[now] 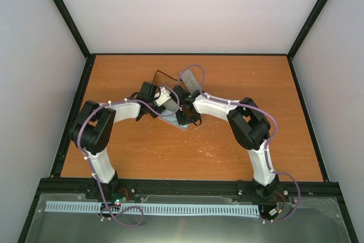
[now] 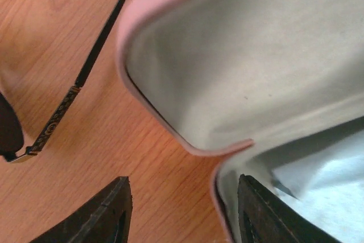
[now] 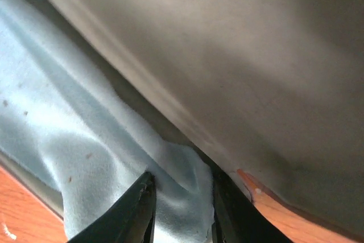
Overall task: Organize the sunglasses
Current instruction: Place the glasses cleaning cloth in the sunglasses case.
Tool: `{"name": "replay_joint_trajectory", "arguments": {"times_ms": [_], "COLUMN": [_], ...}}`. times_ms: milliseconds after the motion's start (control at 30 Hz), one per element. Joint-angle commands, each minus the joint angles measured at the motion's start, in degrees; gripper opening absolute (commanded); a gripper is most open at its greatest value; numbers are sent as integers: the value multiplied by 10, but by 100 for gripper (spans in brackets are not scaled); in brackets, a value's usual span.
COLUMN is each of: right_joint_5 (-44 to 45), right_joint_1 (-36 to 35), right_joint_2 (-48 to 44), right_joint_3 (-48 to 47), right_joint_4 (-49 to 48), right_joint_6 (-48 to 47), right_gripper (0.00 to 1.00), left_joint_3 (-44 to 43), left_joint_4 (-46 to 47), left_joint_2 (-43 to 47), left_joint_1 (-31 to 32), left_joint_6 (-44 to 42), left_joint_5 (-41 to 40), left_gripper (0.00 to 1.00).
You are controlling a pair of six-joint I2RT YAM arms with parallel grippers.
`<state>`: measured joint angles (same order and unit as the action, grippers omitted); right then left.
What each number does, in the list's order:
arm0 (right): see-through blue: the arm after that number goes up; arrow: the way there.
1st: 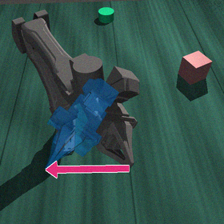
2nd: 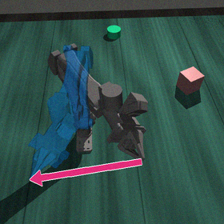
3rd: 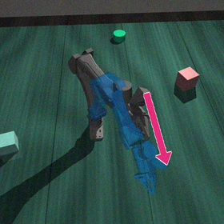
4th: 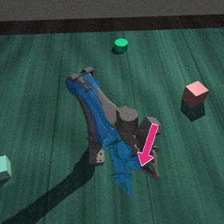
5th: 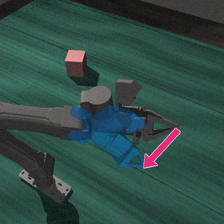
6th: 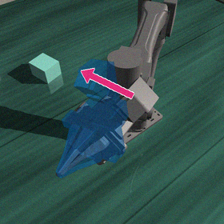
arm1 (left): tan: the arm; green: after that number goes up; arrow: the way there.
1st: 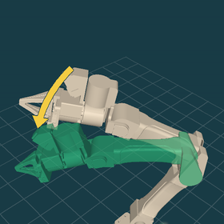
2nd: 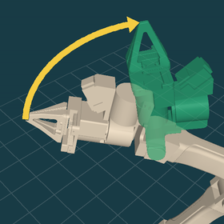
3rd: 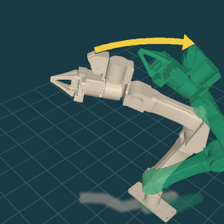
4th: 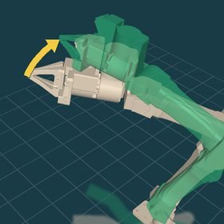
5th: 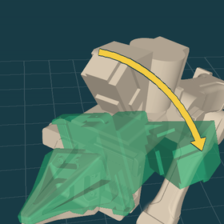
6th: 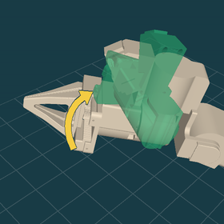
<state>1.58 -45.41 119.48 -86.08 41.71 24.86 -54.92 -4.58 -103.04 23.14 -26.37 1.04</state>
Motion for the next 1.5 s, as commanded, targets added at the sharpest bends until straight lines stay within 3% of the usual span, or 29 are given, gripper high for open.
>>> {"name": "replay_joint_trajectory", "arguments": {"times_ms": [0, 133, 467, 567, 700, 800, 1167, 1333, 1467], "right_joint_5": [44, 56, 146, 177, 161, 138, 119, 126, 110], "right_joint_1": [-24, -24, -23, -20, -4, 1, 18, 62, 104], "right_joint_2": [13, 8, -2, -14, -57, -84, -165, -198, -193], "right_joint_3": [-4, 1, 29, 38, 60, 66, 75, 102, 94], "right_joint_4": [49, 52, 57, 57, 26, 15, -7, -17, -18], "right_joint_6": [-2, -7, -86, -110, -121, -123, -86, -39, -29], "right_gripper": [30, 34, 48, 53, 62, 65, 66, 66, 66], "left_joint_3": [-5, 5, 27, 42, 57, 57, 17, 4, 0], "left_joint_4": [6, 3, -27, -30, -34, -39, -63, -72, -75], "left_joint_2": [31, 69, 122, 122, 116, 102, 37, 23, 23], "left_joint_1": [-4, -9, -21, -21, -23, -26, -26, -26, -27], "left_joint_6": [15, 31, 74, 83, 97, 109, 141, 153, 149], "left_joint_5": [-30, -33, -38, -42, -41, -32, 17, 40, 12], "left_gripper": [55, 62, 61, 56, 33, 24, 16, 15, 15]}}
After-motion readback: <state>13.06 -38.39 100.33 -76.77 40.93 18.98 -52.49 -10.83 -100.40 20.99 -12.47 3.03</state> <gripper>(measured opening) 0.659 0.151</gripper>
